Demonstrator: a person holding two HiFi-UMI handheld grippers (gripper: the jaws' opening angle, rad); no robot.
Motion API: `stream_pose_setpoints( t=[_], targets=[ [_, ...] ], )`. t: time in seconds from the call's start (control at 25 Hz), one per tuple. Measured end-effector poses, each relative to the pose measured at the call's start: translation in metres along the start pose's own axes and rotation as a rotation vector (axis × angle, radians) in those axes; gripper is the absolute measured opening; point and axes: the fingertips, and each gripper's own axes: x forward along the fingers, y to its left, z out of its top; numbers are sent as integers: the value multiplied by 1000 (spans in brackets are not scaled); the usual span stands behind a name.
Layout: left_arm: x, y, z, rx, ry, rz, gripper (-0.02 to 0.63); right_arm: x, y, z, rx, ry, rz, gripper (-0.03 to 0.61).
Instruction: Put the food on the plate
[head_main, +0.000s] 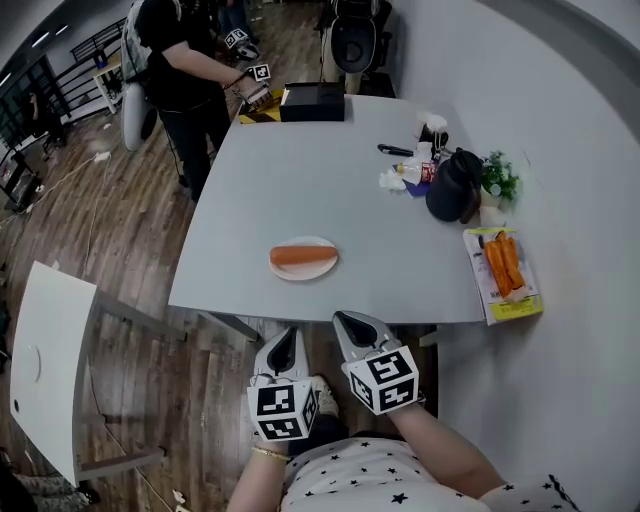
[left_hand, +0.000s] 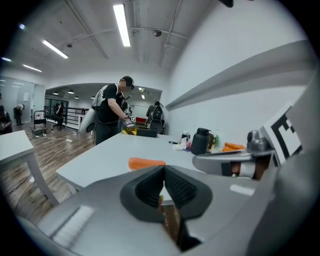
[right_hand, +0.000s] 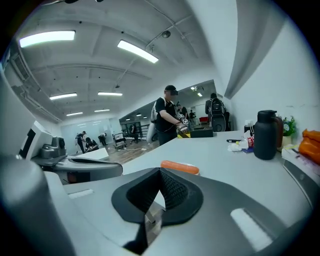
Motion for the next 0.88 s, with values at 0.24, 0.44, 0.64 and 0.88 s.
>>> stream_pose_setpoints(
  t=[0.24,0.44,0.64,0.88],
  targets=[
    [-9,-8,3,9,-18,10,8,-13,2,2,-9,-17,4,-3],
    [-14,-10,3,11,-15,14,8,-17,3,1,-2,-18,4,-3],
    [-14,-11,4,16,-15,14,8,-19,6,3,8,-30,5,-3],
    [-18,-10,-2,12,-12,17,8,-21,11,-1,-4,-21,7,-3]
  ],
)
